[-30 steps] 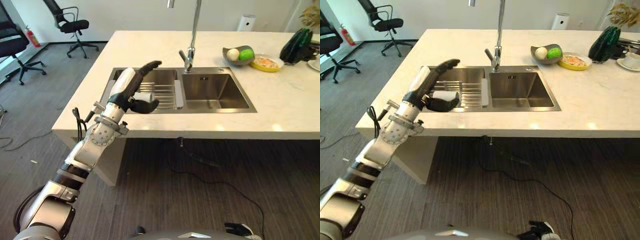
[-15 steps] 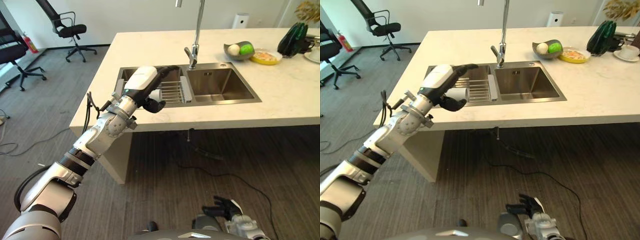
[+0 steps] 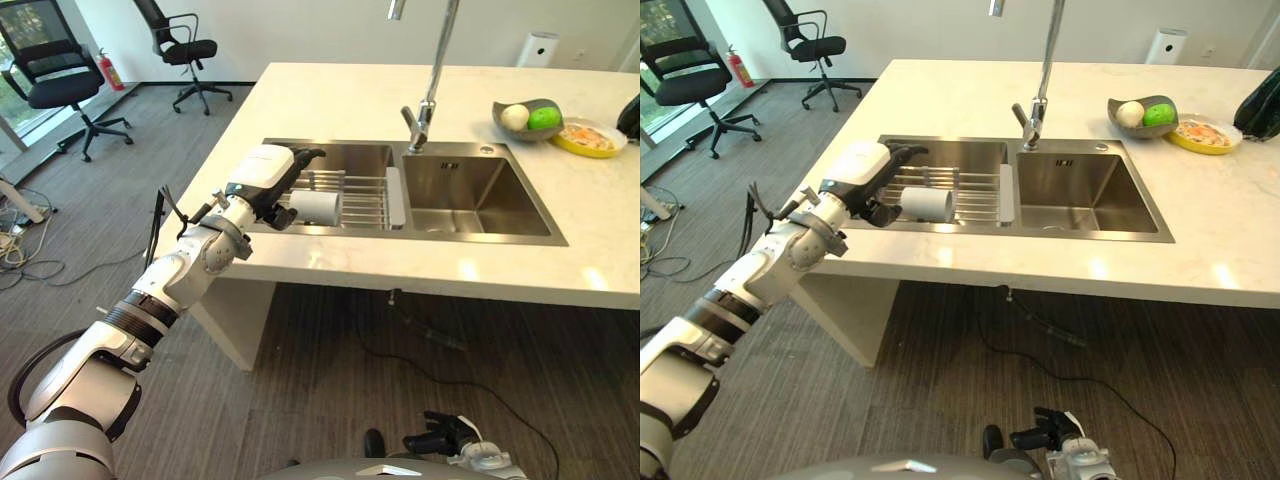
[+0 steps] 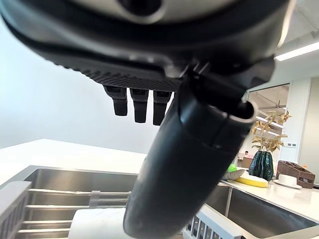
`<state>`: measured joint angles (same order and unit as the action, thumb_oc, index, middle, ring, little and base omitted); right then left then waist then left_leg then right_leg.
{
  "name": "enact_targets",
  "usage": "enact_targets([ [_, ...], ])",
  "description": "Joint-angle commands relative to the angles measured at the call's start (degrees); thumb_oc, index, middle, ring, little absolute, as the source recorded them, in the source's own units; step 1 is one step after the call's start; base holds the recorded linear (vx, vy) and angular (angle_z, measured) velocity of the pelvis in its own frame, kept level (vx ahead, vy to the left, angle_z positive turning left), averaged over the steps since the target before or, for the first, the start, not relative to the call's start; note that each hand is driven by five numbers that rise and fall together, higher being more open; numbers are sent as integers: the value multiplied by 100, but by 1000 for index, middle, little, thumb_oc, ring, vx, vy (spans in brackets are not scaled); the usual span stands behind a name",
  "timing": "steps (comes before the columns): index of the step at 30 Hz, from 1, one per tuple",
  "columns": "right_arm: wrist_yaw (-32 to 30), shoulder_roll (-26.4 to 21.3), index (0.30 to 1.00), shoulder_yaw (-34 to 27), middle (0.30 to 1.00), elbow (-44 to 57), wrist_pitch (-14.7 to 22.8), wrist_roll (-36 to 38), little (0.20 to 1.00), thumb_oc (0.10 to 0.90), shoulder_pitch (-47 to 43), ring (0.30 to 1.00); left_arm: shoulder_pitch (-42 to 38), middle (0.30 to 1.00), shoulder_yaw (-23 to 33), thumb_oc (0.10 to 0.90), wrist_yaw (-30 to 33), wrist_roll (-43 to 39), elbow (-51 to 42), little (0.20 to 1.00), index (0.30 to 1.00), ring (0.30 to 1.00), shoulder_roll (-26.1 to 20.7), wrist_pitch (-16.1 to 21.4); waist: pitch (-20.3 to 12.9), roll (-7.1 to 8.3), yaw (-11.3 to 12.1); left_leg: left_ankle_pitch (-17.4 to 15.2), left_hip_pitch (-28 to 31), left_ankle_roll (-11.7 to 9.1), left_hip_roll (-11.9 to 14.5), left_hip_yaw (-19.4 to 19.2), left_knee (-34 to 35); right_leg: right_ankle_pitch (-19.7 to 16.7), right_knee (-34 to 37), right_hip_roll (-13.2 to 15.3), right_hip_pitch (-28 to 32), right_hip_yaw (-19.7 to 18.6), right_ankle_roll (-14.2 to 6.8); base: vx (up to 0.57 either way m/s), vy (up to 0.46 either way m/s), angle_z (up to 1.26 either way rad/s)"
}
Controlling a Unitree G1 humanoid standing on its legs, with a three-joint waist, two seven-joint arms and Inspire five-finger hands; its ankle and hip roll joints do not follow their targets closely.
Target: Place the dishes in the dishwasher.
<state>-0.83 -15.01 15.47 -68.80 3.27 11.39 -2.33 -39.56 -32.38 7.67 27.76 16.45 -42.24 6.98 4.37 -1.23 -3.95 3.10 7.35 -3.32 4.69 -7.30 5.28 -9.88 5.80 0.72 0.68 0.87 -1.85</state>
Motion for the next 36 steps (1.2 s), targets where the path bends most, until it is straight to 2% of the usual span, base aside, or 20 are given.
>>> enact_targets([
  [1, -68, -153, 900, 275, 900, 71, 241, 90, 900, 800, -204, 900, -1364, 900, -49, 800, 385, 243, 248, 900, 900, 900, 50, 75, -199, 64, -89, -360, -2, -216, -121, 103, -30, 938, -80, 168, 490, -63, -491, 44, -65, -6],
  [6, -24, -146, 900, 488, 900, 175, 227, -3, 900, 800, -159, 900, -1962, 900, -631, 800, 235, 559, 742, 900, 900, 900, 256, 8, -177, 9, -187, -289, -11, -233, -91, 73, -42, 912, -80, 113, 460, -129, -443, 13, -43, -1],
  [11, 39, -154, 900, 512, 900, 149, 205, -20, 900, 800, -63, 900, -2141, 900, -773, 800, 222, 708, 1035, 900, 900, 900, 428, -101, -131, -72, -300, -354, 34, -239, -85, 12, -34, 961, -103, 125, 452, -225, -446, 13, 2, -7],
  [16, 109, -189, 900, 517, 900, 44, 153, -6, 900, 800, 60, 900, -2506, 900, -940, 800, 279, 756, 1974, 900, 900, 900, 821, -303, -87, -175, -471, -377, 58, -250, -61, -137, -28, 951, -108, 119, 394, -311, -454, 17, 5, -20],
  [25, 153, -275, 900, 431, 900, -22, 120, 57, 900, 800, 130, 900, -2963, 900, -726, 800, 441, 250, 3274, 900, 900, 900, 1020, -616, 70, -298, -673, -382, 12, -265, -16, -417, -28, 851, -113, 126, 164, -529, -486, 0, 3, -23],
  [29, 177, -278, 900, 466, 900, -76, 86, 109, 900, 800, -5, 900, -3219, 900, -621, 800, 435, -198, 3841, 900, 900, 900, 892, -719, 158, -296, -632, -336, -90, -274, 48, -589, -28, 775, -132, 92, -24, -607, -508, -35, -14, -16],
  [36, 306, -142, 900, 565, 900, -237, -38, 239, 900, 800, -56, 900, -3518, 900, -733, 800, -56, -583, 4580, 900, 900, 900, 1053, -902, 165, -255, -502, -345, 36, -272, 82, -519, -28, 856, -94, 88, 204, -483, -479, 27, -13, -5],
])
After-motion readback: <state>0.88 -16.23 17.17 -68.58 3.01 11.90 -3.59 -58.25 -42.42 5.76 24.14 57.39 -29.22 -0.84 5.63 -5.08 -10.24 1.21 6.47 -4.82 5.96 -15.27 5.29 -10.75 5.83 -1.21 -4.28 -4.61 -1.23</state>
